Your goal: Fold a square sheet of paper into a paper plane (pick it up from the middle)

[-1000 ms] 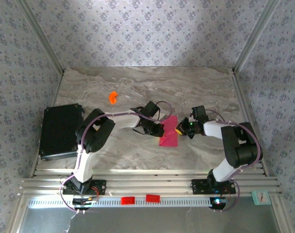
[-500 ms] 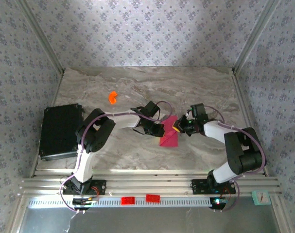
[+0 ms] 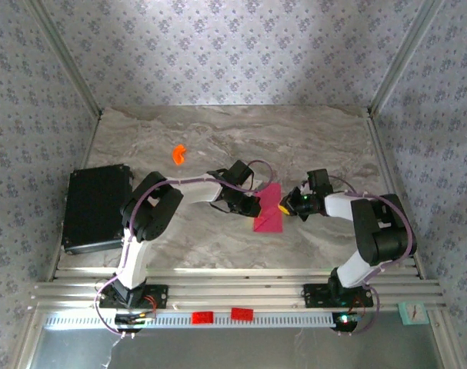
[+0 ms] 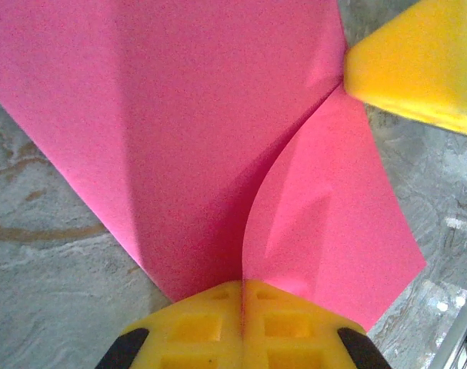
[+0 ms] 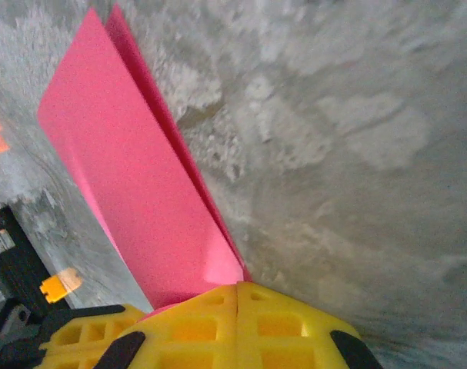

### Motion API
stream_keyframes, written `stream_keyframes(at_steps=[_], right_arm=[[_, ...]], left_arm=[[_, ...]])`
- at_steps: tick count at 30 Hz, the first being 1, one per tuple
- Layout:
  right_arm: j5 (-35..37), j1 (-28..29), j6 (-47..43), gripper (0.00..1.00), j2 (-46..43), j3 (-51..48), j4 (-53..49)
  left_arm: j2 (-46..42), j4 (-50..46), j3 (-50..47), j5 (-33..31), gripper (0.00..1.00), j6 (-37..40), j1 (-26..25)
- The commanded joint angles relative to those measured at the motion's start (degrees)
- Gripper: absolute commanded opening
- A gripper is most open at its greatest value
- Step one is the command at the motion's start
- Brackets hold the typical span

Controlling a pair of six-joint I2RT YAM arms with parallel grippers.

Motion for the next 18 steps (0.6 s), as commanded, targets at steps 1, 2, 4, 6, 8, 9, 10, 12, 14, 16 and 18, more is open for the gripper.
stream_keyframes(at_steps=[1,2,4,6,8,9,10,12,14,16,18], right_arm=[[-0.2,-1.1,1.7,0.05,-1.9,-0.2,0.3],[0.2,-1.1,1.4,0.05,-2.7,0.0,-0.1],[0.1,-0.6,0.8,0.05,-4.4,0.4,-1.0],[0.6,0.7,0.5,0.06,-6.1,1.0,-1.8],[1.3,2.7,1.1,0.06,-6.7,1.4,-2.2],[1.6,3.8,1.3,0.06,-6.6,1.6,-2.3],[2.3,5.0,1.6,0.06,-6.3,1.7,-2.6],[3.3,6.8,2.5,0.06,-5.4,1.7,-2.3],[3.8,8.2,3.3,0.06,-4.1,1.1,-1.0],[4.1,9.2,3.7,0.05,-2.5,0.5,-0.1],[4.8,9.6,3.8,0.05,-1.0,-0.5,-0.2]], left_arm=[[2.9,-3.6,-0.9,-0.9,0.04,1.3,-0.4],[2.8,-3.7,-0.9,-1.0,0.03,1.3,-0.3],[2.7,-3.7,-0.9,-1.0,0.04,1.3,-0.4],[2.7,-3.7,-1.0,-1.0,0.04,1.2,-0.4],[2.7,-3.6,-1.1,-1.0,0.04,1.3,-0.4],[2.8,-3.7,-1.1,-1.0,0.04,1.3,-0.4],[2.8,-3.6,-1.1,-1.0,0.04,1.3,-0.4],[2.9,-3.6,-1.0,-0.9,0.03,1.3,-0.4],[2.8,-3.5,-0.9,-1.0,0.04,1.2,-0.3],[2.9,-3.5,-0.9,-0.9,0.04,1.2,-0.4],[2.9,-3.5,-0.9,-0.8,0.04,1.1,-0.4]])
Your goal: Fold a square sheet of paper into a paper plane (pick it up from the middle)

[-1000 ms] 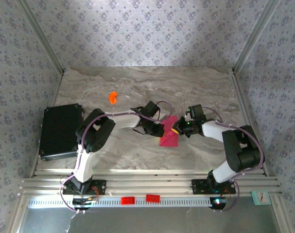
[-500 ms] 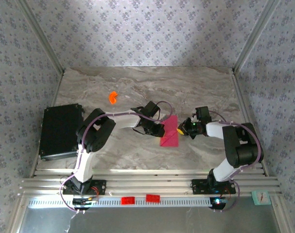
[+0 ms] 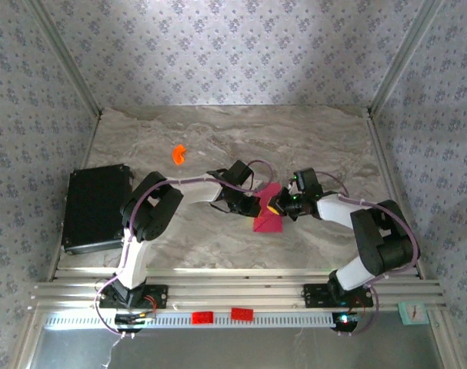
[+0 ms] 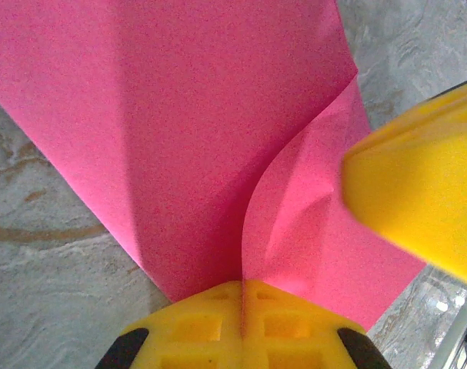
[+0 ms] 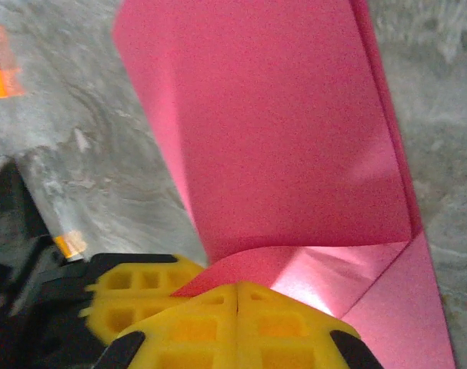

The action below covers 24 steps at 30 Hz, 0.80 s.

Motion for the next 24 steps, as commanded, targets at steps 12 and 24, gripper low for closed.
stream_keyframes(at_steps=[12,24], right_arm=[[5.2,0.6,0.0,0.03,4.0,-5.0,-2.4],[5.3,0.6,0.0,0.02,4.6,-5.5,-1.9]], left_arm=[[0.2,-5.9,1.3,-2.9,0.14,-0.5,-0.3],[-9.8,-6.7,-1.4,-6.7,0.45,-4.2,1.2]])
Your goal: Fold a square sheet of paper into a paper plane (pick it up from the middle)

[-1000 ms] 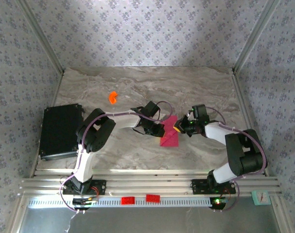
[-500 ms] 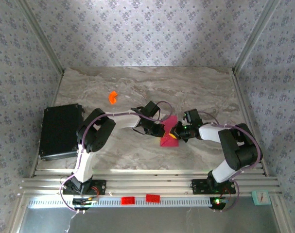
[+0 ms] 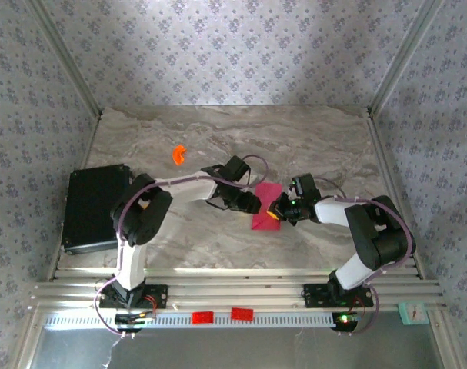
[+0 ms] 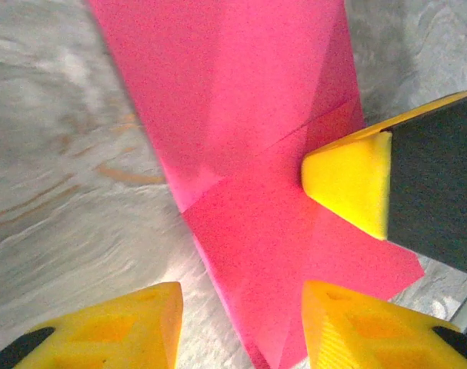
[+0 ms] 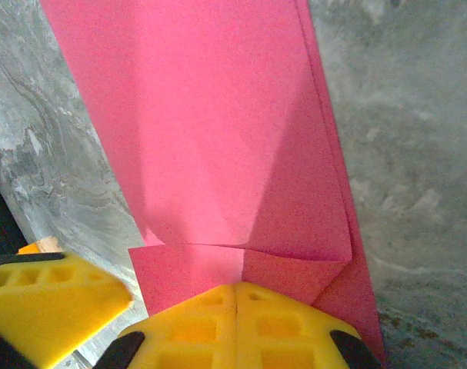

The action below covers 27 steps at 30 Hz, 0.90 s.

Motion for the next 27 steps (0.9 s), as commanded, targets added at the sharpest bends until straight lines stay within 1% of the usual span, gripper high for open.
stream_keyframes(at_steps=[1,2,4,5,7,10,14,21,27], right_arm=[[4.2,0.1,-0.3,0.02,2.5,-2.6,-5.9],[4.1,0.1,-0.3,0.02,2.4,-2.6,-5.8],[4.1,0.1,-0.2,0.02,2.4,-2.8,-5.6],[4.1,0.1,-0.2,0.02,2.4,-2.9,-5.6],[4.0,0.0,-0.2,0.02,2.3,-3.0,-5.7],[4.0,0.0,-0.1,0.02,2.1,-3.2,-5.5],[3.9,-0.2,-0.1,0.02,1.8,-3.3,-5.6],[4.1,-0.2,-0.1,0.02,1.3,-3.6,-5.9],[4.1,-0.2,-0.1,0.02,1.1,-3.7,-5.9]], left_arm=[[-4.4,-1.5,-1.0,-0.6,0.41,-1.8,0.3],[-4.6,-1.2,-1.1,0.6,0.36,-2.0,0.3],[-4.5,-0.5,-1.0,4.2,0.21,-2.6,0.3],[-4.3,0.2,-1.0,6.1,0.16,-2.9,0.3],[-3.3,1.4,-0.8,10.8,0.11,-3.3,0.3],[-0.9,2.0,0.5,17.1,0.09,-3.5,0.3],[2.1,2.8,1.5,21.1,0.09,-4.0,0.2],[5.2,3.0,2.9,23.7,0.1,-4.0,0.2],[7.5,2.2,3.3,24.4,0.1,-3.2,0.1]])
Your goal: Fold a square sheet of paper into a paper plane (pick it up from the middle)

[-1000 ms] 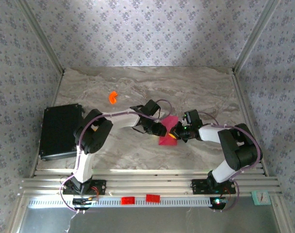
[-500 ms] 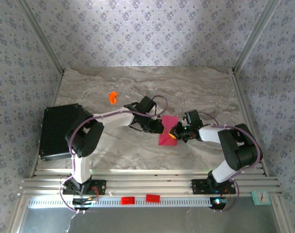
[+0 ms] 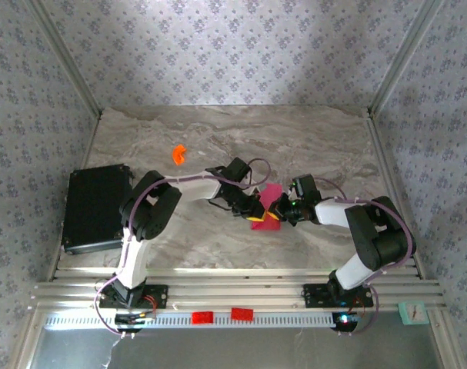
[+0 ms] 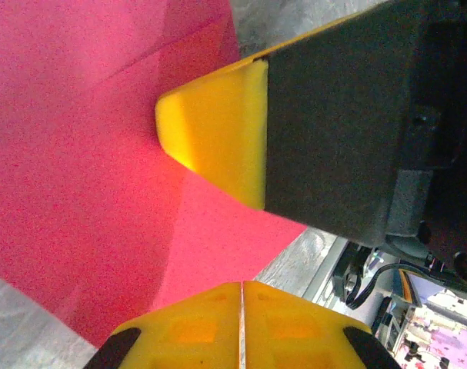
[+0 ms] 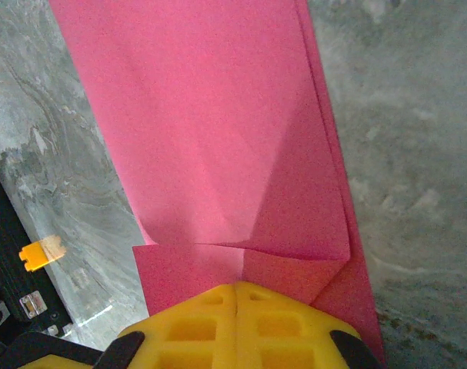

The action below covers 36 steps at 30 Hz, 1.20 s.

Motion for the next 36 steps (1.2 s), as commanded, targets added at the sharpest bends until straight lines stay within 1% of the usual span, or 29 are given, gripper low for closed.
stream_keyframes(at_steps=[1,7,10,20,27,32,36], right_arm=[[4.2,-0.2,-0.1,0.02,1.4,-2.6,-7.6],[4.1,-0.3,-0.3,0.02,1.5,-2.8,-7.7],[4.1,-0.5,-0.4,0.02,1.5,-2.9,-7.8],[3.8,-0.8,-0.5,0.02,1.6,-3.0,-7.8],[3.8,-1.0,-0.6,0.02,1.2,-3.3,-7.8],[3.8,-1.2,-0.4,0.02,1.2,-3.6,-7.7],[3.8,-1.2,-0.6,0.02,1.1,-3.7,-7.7]], left_arm=[[1.7,-0.5,1.1,2.3,0.1,0.9,-0.2],[2.4,-1.5,-0.7,0.9,0.1,2.3,-0.2],[2.3,-2.8,-1.3,-1.0,0.1,3.6,-0.2],[0.0,-5.3,-2.4,-4.0,0.1,5.9,-0.2],[-2.6,-4.8,-2.0,-2.9,0.11,5.9,-1.4],[-0.8,-4.7,-0.3,-2.2,0.11,5.9,-2.7],[0.7,-4.6,-0.1,-3.0,0.11,6.0,-2.3]])
